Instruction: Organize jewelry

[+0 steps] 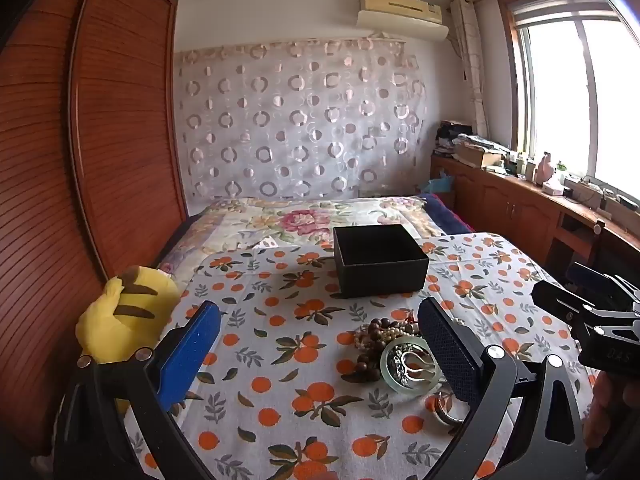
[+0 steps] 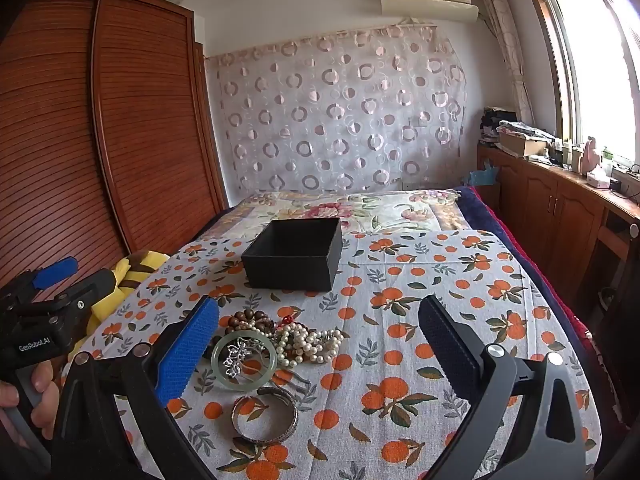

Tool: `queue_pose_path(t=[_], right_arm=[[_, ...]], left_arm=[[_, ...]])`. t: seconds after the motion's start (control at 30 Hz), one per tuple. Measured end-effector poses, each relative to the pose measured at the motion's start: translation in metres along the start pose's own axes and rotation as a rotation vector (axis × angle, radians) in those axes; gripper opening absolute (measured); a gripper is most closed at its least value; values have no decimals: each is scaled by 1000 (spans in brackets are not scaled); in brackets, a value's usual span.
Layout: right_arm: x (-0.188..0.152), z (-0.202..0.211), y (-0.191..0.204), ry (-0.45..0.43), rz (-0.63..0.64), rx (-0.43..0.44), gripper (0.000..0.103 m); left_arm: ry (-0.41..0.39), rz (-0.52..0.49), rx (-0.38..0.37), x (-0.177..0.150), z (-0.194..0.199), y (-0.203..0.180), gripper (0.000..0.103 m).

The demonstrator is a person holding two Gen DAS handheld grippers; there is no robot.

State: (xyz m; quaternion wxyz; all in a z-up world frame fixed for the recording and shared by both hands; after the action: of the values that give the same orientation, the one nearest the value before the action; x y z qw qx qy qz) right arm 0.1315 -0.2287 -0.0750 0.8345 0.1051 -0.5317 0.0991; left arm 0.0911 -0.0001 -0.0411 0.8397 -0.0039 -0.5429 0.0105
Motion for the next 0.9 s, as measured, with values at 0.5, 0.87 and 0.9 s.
queue_pose_path(t=[0.5,0.87,0.9], right_arm=[[0,1,0,-2,0,-1,101],[0,1,0,-2,2,-1,101],[0,1,0,-2,2,-1,101]], left_arm=[[6,8,-4,-1,0,0,96],[8,9,-3,-1,0,0,96],[8,9,-3,-1,0,0,96]])
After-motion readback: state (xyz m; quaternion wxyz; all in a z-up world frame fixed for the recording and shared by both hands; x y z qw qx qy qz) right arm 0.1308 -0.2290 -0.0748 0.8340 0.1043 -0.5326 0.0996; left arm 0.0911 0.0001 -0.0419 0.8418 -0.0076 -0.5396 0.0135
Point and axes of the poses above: each gripper's, at about its wrist camera, not at the fingertips, and z roughly against the way its jaws point, y to its left, x to its top, the point moved 10 cm from there along -z, roughly the way its jaws point, and after that the axes turned 4 degrees about z, right-handed, at the moved point
